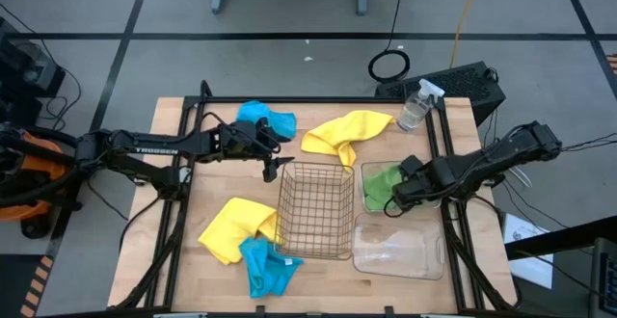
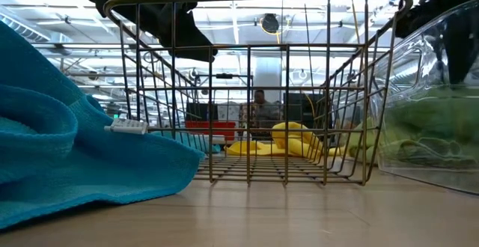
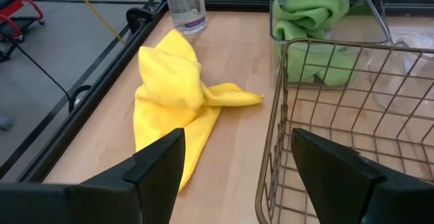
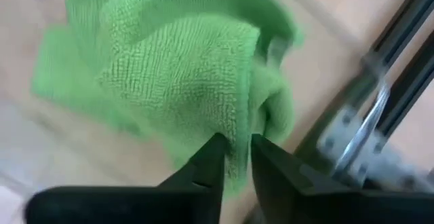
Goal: Sort microfiber towel by color & place in baskets
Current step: Put the green microfiber cloth into the top transparent bin
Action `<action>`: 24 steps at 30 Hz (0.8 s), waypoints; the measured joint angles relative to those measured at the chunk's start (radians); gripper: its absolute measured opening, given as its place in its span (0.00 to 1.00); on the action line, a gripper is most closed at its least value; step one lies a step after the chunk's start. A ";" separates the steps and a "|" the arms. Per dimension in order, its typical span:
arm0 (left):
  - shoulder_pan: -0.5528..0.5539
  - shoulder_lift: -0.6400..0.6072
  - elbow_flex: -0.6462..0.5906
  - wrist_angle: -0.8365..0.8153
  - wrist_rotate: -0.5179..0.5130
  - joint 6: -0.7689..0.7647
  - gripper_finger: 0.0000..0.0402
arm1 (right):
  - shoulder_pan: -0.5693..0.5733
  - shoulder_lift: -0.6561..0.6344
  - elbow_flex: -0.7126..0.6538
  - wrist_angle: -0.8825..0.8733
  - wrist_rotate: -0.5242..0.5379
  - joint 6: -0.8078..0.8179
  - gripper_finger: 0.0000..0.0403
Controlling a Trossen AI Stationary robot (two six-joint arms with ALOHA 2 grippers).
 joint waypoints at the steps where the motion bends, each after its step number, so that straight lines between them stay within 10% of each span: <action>1: 0.000 0.000 0.000 0.000 0.000 0.006 0.68 | -0.005 0.000 0.000 0.002 0.007 -0.005 0.20; 14: 0.000 0.000 0.000 -0.019 0.000 0.013 0.68 | -0.018 -0.002 0.152 -0.149 -0.022 -0.025 0.61; 24: 0.000 0.000 0.000 -0.013 0.000 0.015 0.68 | -0.091 0.024 0.062 -0.030 0.032 -0.037 0.43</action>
